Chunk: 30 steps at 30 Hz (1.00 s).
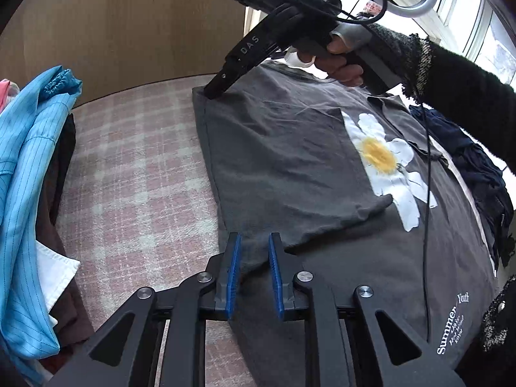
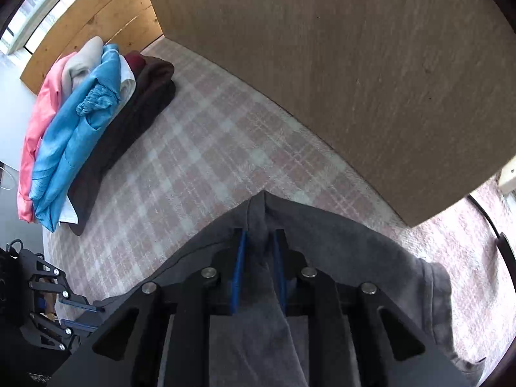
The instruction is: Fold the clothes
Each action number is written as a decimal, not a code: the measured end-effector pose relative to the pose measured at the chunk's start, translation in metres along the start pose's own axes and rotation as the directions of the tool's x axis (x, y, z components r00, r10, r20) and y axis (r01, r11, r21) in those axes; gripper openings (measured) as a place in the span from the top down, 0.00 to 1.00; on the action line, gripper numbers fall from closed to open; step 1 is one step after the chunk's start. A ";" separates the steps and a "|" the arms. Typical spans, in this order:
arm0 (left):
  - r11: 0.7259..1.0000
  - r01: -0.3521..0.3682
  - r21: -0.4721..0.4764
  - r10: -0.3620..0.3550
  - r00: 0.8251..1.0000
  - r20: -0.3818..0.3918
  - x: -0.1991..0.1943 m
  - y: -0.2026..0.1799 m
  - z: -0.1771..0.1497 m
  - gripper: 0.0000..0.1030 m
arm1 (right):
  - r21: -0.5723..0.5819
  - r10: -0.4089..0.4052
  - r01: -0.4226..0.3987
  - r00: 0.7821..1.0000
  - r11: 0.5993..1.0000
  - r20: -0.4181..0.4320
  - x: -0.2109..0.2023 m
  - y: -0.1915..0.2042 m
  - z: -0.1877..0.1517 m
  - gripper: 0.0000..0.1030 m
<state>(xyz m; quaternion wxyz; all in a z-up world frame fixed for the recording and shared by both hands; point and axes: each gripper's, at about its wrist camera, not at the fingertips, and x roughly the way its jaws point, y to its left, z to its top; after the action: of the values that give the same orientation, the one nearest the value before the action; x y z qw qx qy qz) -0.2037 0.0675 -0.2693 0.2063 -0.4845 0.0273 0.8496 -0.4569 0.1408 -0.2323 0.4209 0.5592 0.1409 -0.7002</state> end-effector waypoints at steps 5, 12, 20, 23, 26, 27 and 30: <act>0.997 -0.034 -0.071 0.034 0.999 0.001 -0.001 0.017 -0.003 0.82 | -0.072 -0.086 0.089 0.995 0.993 0.049 0.011 0.016 0.009 0.94; 0.986 -0.010 -0.167 0.022 0.997 0.073 -0.055 0.031 -0.015 0.85 | -0.008 -0.147 0.150 0.981 0.989 0.129 -0.035 0.022 -0.001 0.92; 0.963 0.069 -0.259 -0.031 0.988 0.149 -0.119 0.046 -0.053 0.82 | 0.274 -0.246 0.134 0.868 0.952 0.431 -0.221 0.009 -0.127 0.62; 0.955 0.119 -0.272 -0.083 0.987 0.139 -0.126 0.047 -0.067 0.82 | 0.383 -0.324 0.135 0.810 0.914 0.488 -0.275 0.019 -0.191 0.62; 0.959 0.138 -0.248 -0.113 0.987 0.113 -0.129 0.041 -0.078 0.82 | 0.499 -0.431 0.168 0.766 0.850 0.477 -0.303 0.036 -0.262 0.62; 0.964 0.136 -0.228 -0.115 0.988 0.104 -0.130 0.036 -0.082 0.82 | 0.537 -0.465 0.181 0.759 0.824 0.456 -0.310 0.042 -0.287 0.62; 0.971 0.158 -0.177 -0.147 0.987 0.070 -0.134 0.021 -0.093 0.82 | 0.637 -0.543 0.210 0.746 0.741 0.386 -0.317 0.063 -0.360 0.62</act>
<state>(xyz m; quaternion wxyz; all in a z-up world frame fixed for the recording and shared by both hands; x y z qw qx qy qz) -0.0762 -0.0180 -0.2098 0.2265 -0.4778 -0.0936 0.8436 -0.1638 0.4800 -0.0495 0.1033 0.3885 -0.0806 -0.9121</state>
